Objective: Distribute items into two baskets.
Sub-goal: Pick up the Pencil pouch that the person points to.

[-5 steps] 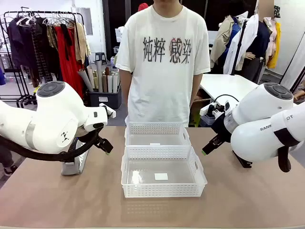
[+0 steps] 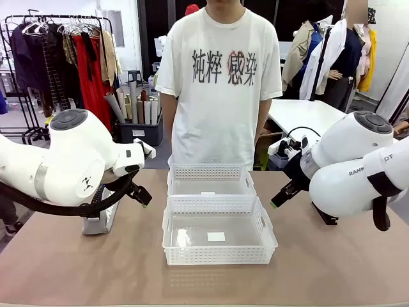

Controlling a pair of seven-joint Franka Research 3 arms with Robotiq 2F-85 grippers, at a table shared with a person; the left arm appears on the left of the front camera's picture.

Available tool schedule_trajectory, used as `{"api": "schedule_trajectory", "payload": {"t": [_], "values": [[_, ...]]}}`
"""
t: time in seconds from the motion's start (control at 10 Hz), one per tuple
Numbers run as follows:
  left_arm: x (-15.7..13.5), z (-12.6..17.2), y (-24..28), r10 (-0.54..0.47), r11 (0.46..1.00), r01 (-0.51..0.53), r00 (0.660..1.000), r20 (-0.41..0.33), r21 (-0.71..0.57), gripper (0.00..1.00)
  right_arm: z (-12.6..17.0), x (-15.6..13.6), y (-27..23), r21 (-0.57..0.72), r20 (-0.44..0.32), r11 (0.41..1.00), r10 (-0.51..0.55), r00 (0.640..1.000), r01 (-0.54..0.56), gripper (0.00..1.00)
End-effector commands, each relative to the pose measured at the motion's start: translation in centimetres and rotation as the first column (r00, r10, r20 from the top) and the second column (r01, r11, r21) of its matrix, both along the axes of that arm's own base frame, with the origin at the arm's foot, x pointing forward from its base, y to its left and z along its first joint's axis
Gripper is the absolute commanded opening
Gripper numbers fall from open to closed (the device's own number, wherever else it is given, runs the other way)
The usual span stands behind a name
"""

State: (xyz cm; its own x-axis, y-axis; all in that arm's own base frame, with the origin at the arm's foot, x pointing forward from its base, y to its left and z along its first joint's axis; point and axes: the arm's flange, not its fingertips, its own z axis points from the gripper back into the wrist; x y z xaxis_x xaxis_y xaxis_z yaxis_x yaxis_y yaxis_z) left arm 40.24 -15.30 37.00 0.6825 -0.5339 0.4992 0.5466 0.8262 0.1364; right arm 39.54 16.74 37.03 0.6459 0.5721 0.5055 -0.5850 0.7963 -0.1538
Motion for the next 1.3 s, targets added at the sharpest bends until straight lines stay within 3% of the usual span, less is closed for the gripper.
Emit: {"api": "schedule_trajectory", "payload": {"t": [0.0,1.2], "values": [[0.03,0.02,0.09,0.002,1.000,-0.002,1.000,0.000,-0.001,1.00,0.01,0.00,-0.01,0.000,0.000,1.000,0.000,1.000,0.000,1.00],[0.03,0.02,0.09,0.002,1.000,-0.002,1.000,0.000,-0.001,1.00,0.01,0.00,-0.01,0.000,0.000,1.000,0.000,1.000,0.000,1.00]]}}
